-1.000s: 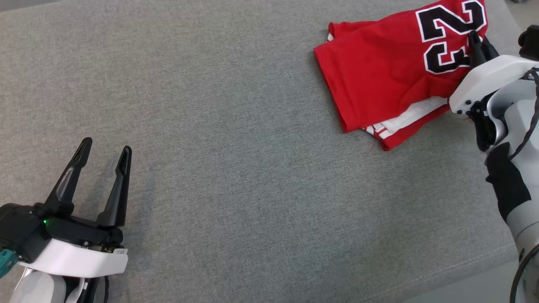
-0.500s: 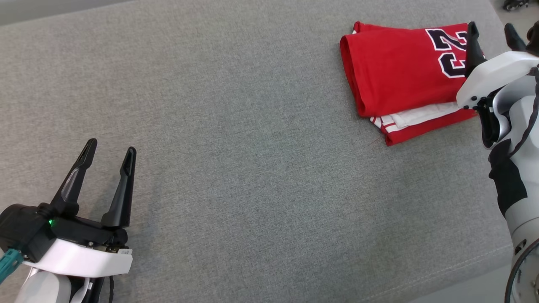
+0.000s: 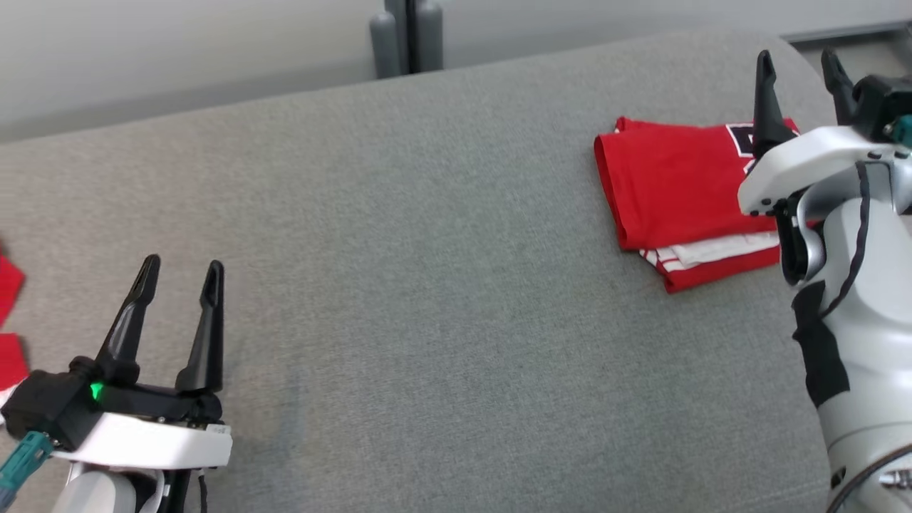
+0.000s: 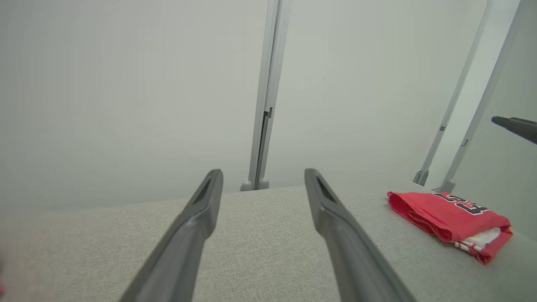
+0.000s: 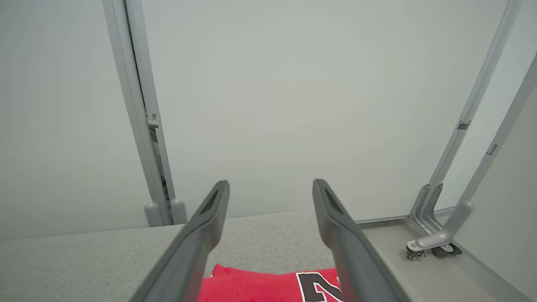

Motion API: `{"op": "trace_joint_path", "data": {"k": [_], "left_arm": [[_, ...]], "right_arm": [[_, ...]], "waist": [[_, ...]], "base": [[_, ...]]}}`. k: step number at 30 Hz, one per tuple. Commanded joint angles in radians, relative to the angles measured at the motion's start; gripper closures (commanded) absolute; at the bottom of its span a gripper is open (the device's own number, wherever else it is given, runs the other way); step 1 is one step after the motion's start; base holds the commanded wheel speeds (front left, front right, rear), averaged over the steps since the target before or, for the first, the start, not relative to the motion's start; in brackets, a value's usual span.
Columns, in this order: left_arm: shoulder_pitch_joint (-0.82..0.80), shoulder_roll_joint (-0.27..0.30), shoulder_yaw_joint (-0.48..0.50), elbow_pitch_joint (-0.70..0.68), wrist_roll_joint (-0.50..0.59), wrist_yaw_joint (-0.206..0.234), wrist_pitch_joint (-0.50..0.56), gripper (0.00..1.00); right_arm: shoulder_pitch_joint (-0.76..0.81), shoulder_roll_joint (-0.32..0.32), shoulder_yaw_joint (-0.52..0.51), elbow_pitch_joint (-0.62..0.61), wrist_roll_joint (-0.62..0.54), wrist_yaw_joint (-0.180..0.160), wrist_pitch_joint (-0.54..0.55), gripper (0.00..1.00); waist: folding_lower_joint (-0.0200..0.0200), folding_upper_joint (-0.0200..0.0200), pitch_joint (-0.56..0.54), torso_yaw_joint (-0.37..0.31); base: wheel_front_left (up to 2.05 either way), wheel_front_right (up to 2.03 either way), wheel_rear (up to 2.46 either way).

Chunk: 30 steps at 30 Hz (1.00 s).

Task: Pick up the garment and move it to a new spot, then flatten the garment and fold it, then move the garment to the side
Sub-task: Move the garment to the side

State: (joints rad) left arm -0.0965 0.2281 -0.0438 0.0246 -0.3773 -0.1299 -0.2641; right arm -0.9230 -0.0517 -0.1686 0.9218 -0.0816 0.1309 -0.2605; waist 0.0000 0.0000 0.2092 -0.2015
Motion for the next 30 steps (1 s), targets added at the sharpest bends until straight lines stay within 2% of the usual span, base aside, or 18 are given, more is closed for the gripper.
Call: {"op": "trace_joint_path", "data": {"k": [1,8,15,20,30], "left_arm": [[0.013,-0.006,0.013,0.007,0.009,-0.001,0.0,0.0],[0.063,-0.056,0.083,0.024,0.045,0.002,0.001,0.0],[0.109,-0.097,0.105,0.041,0.071,0.003,0.001,0.0],[0.145,-0.123,0.116,0.052,0.087,0.002,0.001,0.0],[0.183,-0.148,0.127,0.076,0.098,0.0,0.001,0.0]], "right_arm": [[0.039,-0.002,0.016,-0.031,0.021,0.0,-0.005,0.0],[0.253,-0.006,0.164,-0.244,0.151,0.0,-0.006,0.0],[0.468,-0.043,0.239,-0.436,0.231,0.0,0.0,0.0],[0.658,-0.051,0.242,-0.599,0.276,0.0,0.0,0.0],[0.823,-0.028,0.24,-0.703,0.265,0.0,-0.004,0.0]], "waist": [[0.0,0.0,-0.06,0.045],[0.0,0.0,-0.146,0.099],[0.0,0.0,-0.2,0.145],[0.0,0.0,-0.224,0.17],[0.0,0.0,-0.238,0.182]], "base": [[0.0,0.0,0.0],[0.0,0.0,0.0],[0.0,0.0,0.0],[0.0,0.0,0.0],[0.0,0.0,0.0]]}}
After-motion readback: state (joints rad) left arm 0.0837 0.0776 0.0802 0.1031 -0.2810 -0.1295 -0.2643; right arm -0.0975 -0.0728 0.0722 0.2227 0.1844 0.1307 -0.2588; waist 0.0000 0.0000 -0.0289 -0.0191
